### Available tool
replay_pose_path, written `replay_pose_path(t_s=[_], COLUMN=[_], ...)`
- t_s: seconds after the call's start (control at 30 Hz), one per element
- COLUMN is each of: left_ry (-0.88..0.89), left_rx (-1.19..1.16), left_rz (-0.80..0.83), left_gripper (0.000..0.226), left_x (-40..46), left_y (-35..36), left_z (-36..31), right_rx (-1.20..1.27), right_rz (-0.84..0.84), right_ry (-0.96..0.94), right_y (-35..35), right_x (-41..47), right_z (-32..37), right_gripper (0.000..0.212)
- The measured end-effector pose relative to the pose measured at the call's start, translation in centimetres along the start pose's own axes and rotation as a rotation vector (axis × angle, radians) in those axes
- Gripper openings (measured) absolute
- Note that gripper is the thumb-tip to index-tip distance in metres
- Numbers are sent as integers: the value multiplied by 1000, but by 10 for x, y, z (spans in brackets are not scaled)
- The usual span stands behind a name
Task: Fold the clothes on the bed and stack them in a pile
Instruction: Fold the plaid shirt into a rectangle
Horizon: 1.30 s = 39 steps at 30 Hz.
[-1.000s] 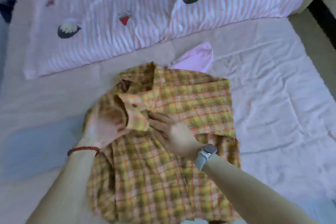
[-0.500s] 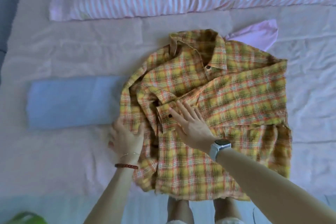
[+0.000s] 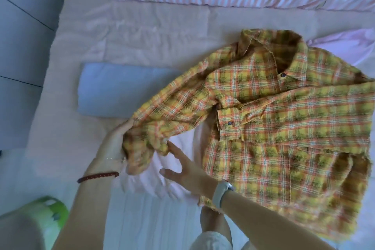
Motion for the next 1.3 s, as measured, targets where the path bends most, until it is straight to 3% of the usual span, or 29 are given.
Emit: replay_pose_path(t_s=[0.03,0.1,0.17,0.23,0.33,0.4,0.47,0.53,0.6,0.67,0.77,0.9,0.97,1.07,1.13,1.23,1.3], left_ry=[-26,-39,-61,-85,-28,72,249,491,775,941,899,914,876,921,1016,1135,1188], left_rx=[-7,-13,-49,-74,70,318,574,801,1032,1260,1598,1691,1843,1919,1758,1472,1419], left_rz=[38,78,64,95,369,541,572,492,245,89,118,42,0,-9,9,152,268], left_gripper=[40,36,31,30,30,32,32,31,31,46,69,86,80,41,25,33,36], left_x=[-4,-10,-11,-14,-30,-43,-48,-42,-26,-4,37,81,98,105,93,59,39], left_y=[8,24,31,43,80,103,115,126,139,164,204,238,246,258,265,279,295], left_z=[-5,-15,-23,-27,-31,-35,-48,-65,-81,-82,-62,-65,-69,-80,-94,-105,-105], right_rx=[176,295,376,533,776,836,876,936,1021,912,547,102,-185,-200,-124,-155,-242], right_rz=[-5,-126,-247,-313,-271,-301,-345,-400,-529,-758,-1023,-946,-878,-1019,-1109,-1215,-1257], right_ry=[33,20,-27,-56,-36,-40,-72,-88,-49,94,283,343,488,499,395,255,228], right_y=[8,9,-1,-14,-32,-49,-73,-104,-146,-191,-233,-229,-226,-241,-256,-283,-307], right_x=[6,16,16,11,0,-11,-26,-48,-74,-99,-132,-133,-125,-126,-137,-174,-200], right_z=[4,12,19,22,24,23,22,15,-2,-32,-63,-78,-91,-95,-89,-75,-64], right_gripper=[56,8,18,14,11,16,21,19,12,24,53,79,64,29,19,19,22])
Point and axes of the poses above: each hand's wrist, its own x-axis towards the middle knuckle, its own y-axis out of the palm, z = x × y, the point moved 6 cm from there along x, towards the middle knuckle, and after that the axes turned 7 degrees about x, right-handed, at the moved point
